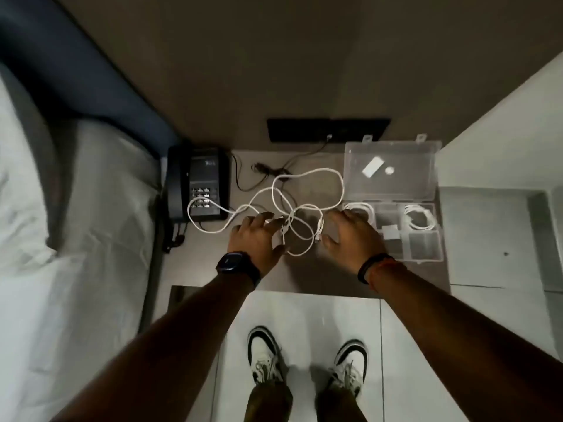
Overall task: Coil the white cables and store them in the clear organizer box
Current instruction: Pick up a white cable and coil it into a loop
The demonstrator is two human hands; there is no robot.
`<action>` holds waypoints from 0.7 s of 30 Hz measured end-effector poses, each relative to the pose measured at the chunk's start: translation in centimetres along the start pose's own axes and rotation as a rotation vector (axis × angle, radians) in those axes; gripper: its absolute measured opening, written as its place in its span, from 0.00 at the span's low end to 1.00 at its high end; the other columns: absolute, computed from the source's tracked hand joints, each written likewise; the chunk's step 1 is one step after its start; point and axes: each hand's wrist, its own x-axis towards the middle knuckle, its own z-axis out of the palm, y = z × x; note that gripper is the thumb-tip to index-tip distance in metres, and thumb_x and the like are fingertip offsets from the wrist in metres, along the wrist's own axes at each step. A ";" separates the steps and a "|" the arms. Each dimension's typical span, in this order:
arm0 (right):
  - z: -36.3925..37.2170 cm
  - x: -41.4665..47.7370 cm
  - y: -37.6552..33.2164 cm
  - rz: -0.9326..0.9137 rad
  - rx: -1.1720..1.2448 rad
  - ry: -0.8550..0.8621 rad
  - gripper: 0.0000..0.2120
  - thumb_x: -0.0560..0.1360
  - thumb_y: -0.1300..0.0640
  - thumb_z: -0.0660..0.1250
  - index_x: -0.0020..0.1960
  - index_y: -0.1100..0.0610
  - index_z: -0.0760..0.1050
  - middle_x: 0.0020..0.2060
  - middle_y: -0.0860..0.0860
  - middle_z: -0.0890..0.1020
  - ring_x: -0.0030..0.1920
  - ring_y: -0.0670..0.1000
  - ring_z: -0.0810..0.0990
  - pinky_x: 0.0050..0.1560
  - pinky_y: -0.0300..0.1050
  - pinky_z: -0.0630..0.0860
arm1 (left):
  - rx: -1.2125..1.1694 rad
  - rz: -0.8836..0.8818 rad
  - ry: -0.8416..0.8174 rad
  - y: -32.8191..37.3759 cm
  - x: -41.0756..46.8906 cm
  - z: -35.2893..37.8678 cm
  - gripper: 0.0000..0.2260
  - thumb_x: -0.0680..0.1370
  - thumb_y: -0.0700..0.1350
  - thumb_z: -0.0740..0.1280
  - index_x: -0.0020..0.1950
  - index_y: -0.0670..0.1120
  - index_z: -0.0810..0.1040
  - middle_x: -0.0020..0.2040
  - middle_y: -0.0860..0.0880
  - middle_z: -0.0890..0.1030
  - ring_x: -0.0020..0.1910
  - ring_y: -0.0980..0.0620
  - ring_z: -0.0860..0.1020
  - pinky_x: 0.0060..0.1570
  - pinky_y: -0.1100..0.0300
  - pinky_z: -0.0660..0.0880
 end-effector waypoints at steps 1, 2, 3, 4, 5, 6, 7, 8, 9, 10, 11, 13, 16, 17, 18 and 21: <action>2.0 0.8 0.6 0.014 0.030 -0.013 0.15 0.72 0.55 0.67 0.59 0.55 0.75 0.52 0.58 0.79 0.54 0.61 0.76 0.51 0.51 0.75 | -0.020 -0.004 -0.028 -0.5 0.9 1.3 0.24 0.73 0.53 0.68 0.68 0.56 0.70 0.68 0.49 0.72 0.65 0.43 0.69 0.61 0.48 0.68; 3.3 1.5 0.8 0.023 0.042 -0.009 0.14 0.72 0.56 0.67 0.57 0.55 0.76 0.51 0.58 0.79 0.53 0.61 0.77 0.51 0.51 0.75 | -0.042 -0.008 -0.006 -0.9 1.8 2.4 0.22 0.73 0.50 0.68 0.67 0.55 0.71 0.66 0.48 0.73 0.63 0.42 0.70 0.59 0.48 0.70; 4.7 2.2 1.1 0.022 0.038 -0.020 0.13 0.72 0.56 0.68 0.57 0.55 0.77 0.51 0.58 0.80 0.53 0.60 0.77 0.51 0.50 0.75 | -0.047 -0.006 -0.012 -1.3 2.6 3.4 0.21 0.73 0.48 0.68 0.67 0.55 0.72 0.65 0.48 0.74 0.61 0.42 0.70 0.58 0.48 0.71; 6.2 2.8 1.3 0.031 0.023 -0.037 0.14 0.72 0.55 0.68 0.57 0.55 0.78 0.51 0.57 0.80 0.53 0.60 0.77 0.52 0.49 0.75 | -0.055 -0.022 -0.013 -1.9 3.5 4.4 0.21 0.73 0.46 0.68 0.66 0.54 0.73 0.64 0.47 0.75 0.60 0.41 0.71 0.57 0.47 0.71; 7.9 3.6 1.7 0.024 0.019 -0.034 0.15 0.71 0.54 0.69 0.57 0.54 0.78 0.52 0.57 0.80 0.54 0.59 0.76 0.53 0.49 0.73 | -0.077 -0.024 -0.010 -2.2 4.2 5.4 0.21 0.73 0.44 0.67 0.66 0.53 0.73 0.63 0.46 0.75 0.60 0.41 0.71 0.56 0.47 0.72; 8.9 4.2 1.8 0.025 0.013 -0.033 0.16 0.71 0.53 0.70 0.58 0.55 0.78 0.53 0.56 0.80 0.56 0.60 0.75 0.56 0.48 0.70 | -0.096 -0.014 0.000 -2.5 4.6 6.2 0.21 0.73 0.43 0.67 0.66 0.53 0.74 0.63 0.46 0.75 0.60 0.40 0.71 0.56 0.47 0.72; 10.1 4.8 2.0 0.022 0.001 -0.026 0.17 0.70 0.53 0.71 0.58 0.55 0.79 0.54 0.56 0.79 0.58 0.60 0.73 0.59 0.47 0.66 | -0.109 -0.008 0.017 -2.9 5.1 6.8 0.20 0.73 0.42 0.67 0.65 0.52 0.75 0.62 0.45 0.75 0.59 0.40 0.71 0.56 0.47 0.72; 11.0 5.4 2.2 0.014 -0.040 -0.018 0.16 0.70 0.52 0.70 0.57 0.55 0.79 0.54 0.56 0.79 0.58 0.61 0.72 0.60 0.47 0.63 | -0.117 0.008 0.038 -3.4 5.6 7.5 0.20 0.73 0.41 0.67 0.65 0.51 0.76 0.62 0.44 0.75 0.59 0.39 0.72 0.55 0.46 0.72; 11.8 5.9 2.3 0.001 -0.097 -0.018 0.13 0.71 0.53 0.69 0.55 0.55 0.81 0.52 0.56 0.79 0.57 0.61 0.71 0.59 0.48 0.62 | -0.121 0.023 0.047 -3.7 6.1 7.9 0.20 0.73 0.40 0.67 0.64 0.50 0.76 0.61 0.42 0.75 0.58 0.38 0.72 0.54 0.45 0.73; 12.2 6.1 2.4 -0.012 -0.147 -0.010 0.10 0.72 0.53 0.68 0.51 0.56 0.82 0.50 0.56 0.80 0.56 0.61 0.71 0.57 0.49 0.63 | -0.133 0.047 0.064 -3.9 6.5 8.1 0.20 0.72 0.38 0.68 0.63 0.49 0.77 0.59 0.41 0.75 0.57 0.37 0.73 0.53 0.44 0.74; 12.4 6.2 2.5 -0.033 -0.155 0.011 0.09 0.73 0.54 0.66 0.47 0.57 0.82 0.48 0.57 0.80 0.54 0.61 0.72 0.56 0.50 0.64 | -0.142 0.081 0.089 -4.0 6.7 8.2 0.20 0.71 0.37 0.68 0.62 0.49 0.78 0.58 0.39 0.75 0.55 0.35 0.73 0.50 0.42 0.75; 12.0 5.9 2.6 -0.092 -0.095 0.090 0.10 0.75 0.55 0.64 0.44 0.59 0.81 0.46 0.58 0.81 0.51 0.62 0.74 0.54 0.53 0.68 | -0.135 0.155 0.149 -4.1 7.2 8.1 0.21 0.69 0.36 0.70 0.61 0.48 0.78 0.57 0.37 0.76 0.51 0.34 0.74 0.46 0.41 0.75; 9.6 5.9 2.4 -0.233 -0.017 0.248 0.12 0.76 0.56 0.60 0.43 0.62 0.79 0.41 0.59 0.82 0.46 0.62 0.77 0.48 0.52 0.71 | -0.093 0.226 0.240 -3.9 8.2 7.2 0.17 0.72 0.40 0.70 0.60 0.51 0.79 0.61 0.40 0.77 0.54 0.35 0.75 0.47 0.44 0.71; 8.6 6.1 2.2 -0.258 0.001 0.282 0.11 0.76 0.58 0.61 0.43 0.64 0.78 0.39 0.59 0.81 0.44 0.62 0.77 0.45 0.52 0.72 | -0.088 0.253 0.261 -3.6 8.5 6.8 0.15 0.72 0.42 0.69 0.59 0.51 0.80 0.61 0.41 0.77 0.56 0.36 0.74 0.48 0.44 0.70; 7.5 6.5 1.8 -0.275 0.014 0.319 0.08 0.76 0.61 0.62 0.42 0.65 0.77 0.37 0.60 0.80 0.43 0.61 0.77 0.43 0.51 0.73 | -0.087 0.283 0.277 -3.2 9.0 6.2 0.12 0.74 0.44 0.67 0.57 0.51 0.80 0.61 0.43 0.78 0.57 0.37 0.74 0.50 0.43 0.68; 4.7 7.9 0.9 -0.257 0.090 0.458 0.05 0.74 0.67 0.63 0.41 0.67 0.74 0.34 0.63 0.78 0.38 0.61 0.76 0.39 0.49 0.68 | -0.122 0.300 0.301 -2.2 10.3 4.5 0.08 0.77 0.46 0.63 0.52 0.46 0.80 0.52 0.45 0.82 0.54 0.40 0.76 0.53 0.44 0.67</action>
